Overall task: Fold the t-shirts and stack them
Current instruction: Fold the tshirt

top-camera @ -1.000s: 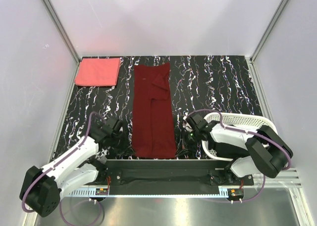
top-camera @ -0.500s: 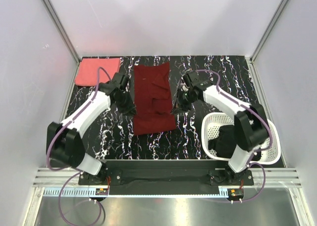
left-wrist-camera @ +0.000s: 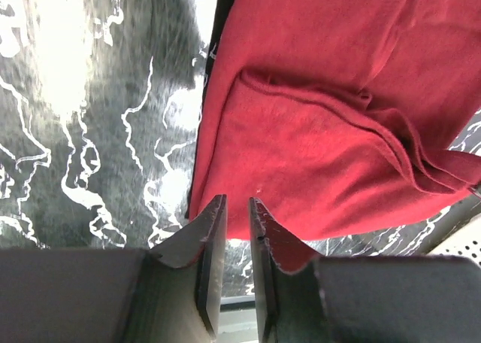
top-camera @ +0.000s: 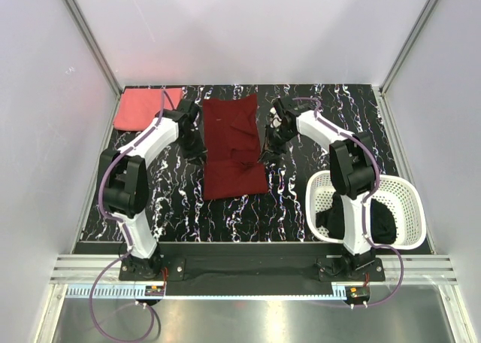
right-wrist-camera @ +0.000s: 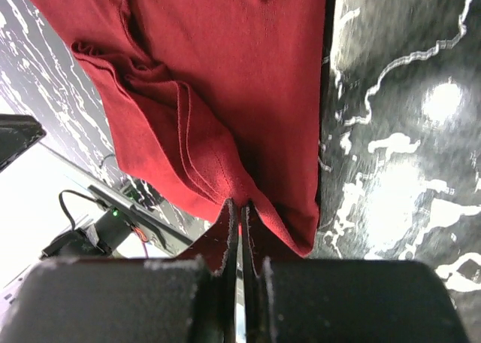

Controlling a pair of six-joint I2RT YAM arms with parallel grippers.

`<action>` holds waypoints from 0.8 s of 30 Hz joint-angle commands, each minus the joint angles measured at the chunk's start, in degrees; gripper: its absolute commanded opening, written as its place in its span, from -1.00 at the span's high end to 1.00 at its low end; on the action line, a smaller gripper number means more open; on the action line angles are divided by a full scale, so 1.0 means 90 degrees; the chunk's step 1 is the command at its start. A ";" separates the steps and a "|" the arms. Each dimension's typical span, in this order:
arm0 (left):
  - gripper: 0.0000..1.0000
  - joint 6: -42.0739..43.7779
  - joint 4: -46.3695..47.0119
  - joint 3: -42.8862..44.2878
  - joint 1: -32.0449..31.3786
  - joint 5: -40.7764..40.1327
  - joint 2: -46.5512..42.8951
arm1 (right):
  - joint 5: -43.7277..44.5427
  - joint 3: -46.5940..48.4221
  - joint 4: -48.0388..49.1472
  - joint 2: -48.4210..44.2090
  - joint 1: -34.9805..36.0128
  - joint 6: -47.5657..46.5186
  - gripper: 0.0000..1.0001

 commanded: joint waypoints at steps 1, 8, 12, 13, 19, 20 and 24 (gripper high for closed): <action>0.37 0.0161 0.0260 0.0342 0.0082 0.0211 0.0011 | -0.0301 0.0521 -0.0250 0.0260 -0.0092 -0.0329 1.00; -0.17 0.0424 0.0631 0.0586 0.0131 0.0357 0.0372 | -0.0340 0.0746 -0.0289 0.0427 -0.0190 -0.0359 1.00; -0.01 0.0805 0.0877 0.0780 0.0121 0.0563 0.0919 | -0.0399 0.0639 -0.0163 0.0368 -0.0200 -0.0261 1.00; -0.01 0.0825 0.0847 0.0811 0.0121 0.0562 0.1094 | -0.0409 0.0610 -0.0143 0.0368 -0.0200 -0.0251 1.00; 0.00 0.0835 0.1149 0.0831 0.0111 0.0582 0.1320 | -0.0438 0.0619 -0.0123 0.0397 -0.0200 -0.0251 1.00; 0.00 0.0815 0.1150 0.0831 0.0111 0.0563 0.1388 | -0.0438 0.0619 -0.0123 0.0397 -0.0209 -0.0261 1.00; 0.05 0.0757 0.1120 0.0889 0.0102 0.0504 0.1515 | -0.0477 0.0658 -0.0123 0.0427 -0.0219 -0.0251 1.00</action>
